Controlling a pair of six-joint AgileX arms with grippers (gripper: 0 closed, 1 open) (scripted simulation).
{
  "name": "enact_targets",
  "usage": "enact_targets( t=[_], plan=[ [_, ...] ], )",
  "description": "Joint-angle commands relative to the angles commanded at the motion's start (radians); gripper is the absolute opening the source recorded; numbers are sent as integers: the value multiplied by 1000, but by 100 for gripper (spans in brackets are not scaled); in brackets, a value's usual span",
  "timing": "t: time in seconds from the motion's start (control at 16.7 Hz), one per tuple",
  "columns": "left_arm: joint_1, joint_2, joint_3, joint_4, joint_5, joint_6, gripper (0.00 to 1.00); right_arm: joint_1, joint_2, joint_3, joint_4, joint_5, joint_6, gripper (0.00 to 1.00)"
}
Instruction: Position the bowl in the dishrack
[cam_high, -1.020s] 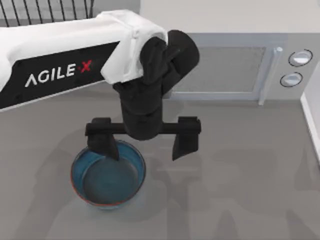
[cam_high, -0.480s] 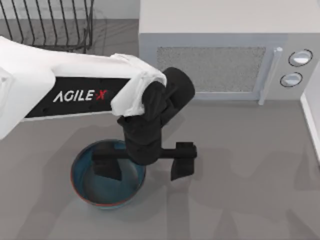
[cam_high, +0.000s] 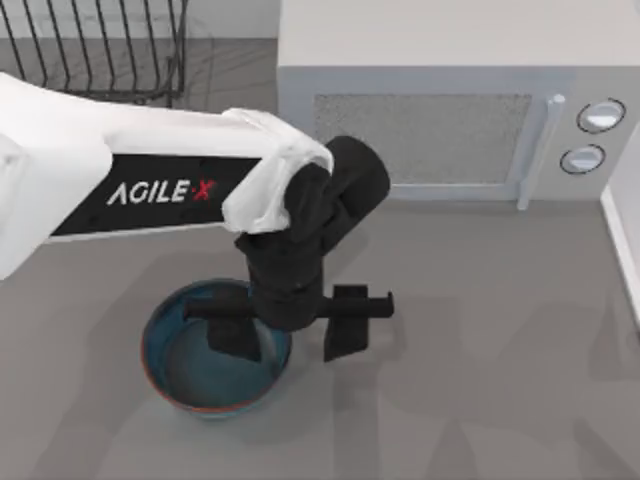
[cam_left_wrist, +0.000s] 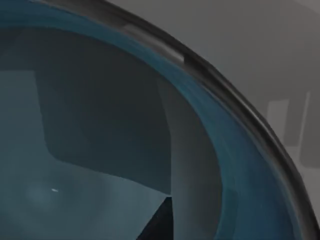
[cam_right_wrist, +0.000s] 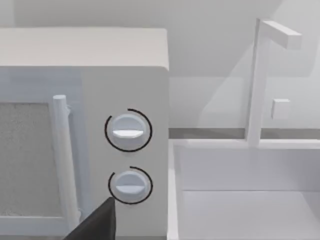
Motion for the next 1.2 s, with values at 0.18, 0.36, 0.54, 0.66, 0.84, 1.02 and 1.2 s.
enact_targets(
  t=[0.18, 0.36, 0.54, 0.66, 0.84, 1.02, 1.2],
  plan=[
    [0, 0, 0, 0, 0, 0, 25, 0, 0, 0, 0, 0, 0, 100],
    [0, 0, 0, 0, 0, 0, 2, 0, 0, 0, 0, 0, 0, 100],
    [0, 0, 0, 0, 0, 0, 0, 0, 0, 0, 0, 0, 0, 100],
    [0, 0, 0, 0, 0, 0, 0, 0, 0, 0, 0, 0, 0, 100],
    [0, 0, 0, 0, 0, 0, 0, 0, 0, 0, 0, 0, 0, 100],
    [0, -1, 14, -14, 0, -1, 0, 0, 0, 0, 0, 0, 0, 100],
    [-4, 4, 114, -114, 1, -6, 0, 0, 0, 0, 0, 0, 0, 100]
  ],
)
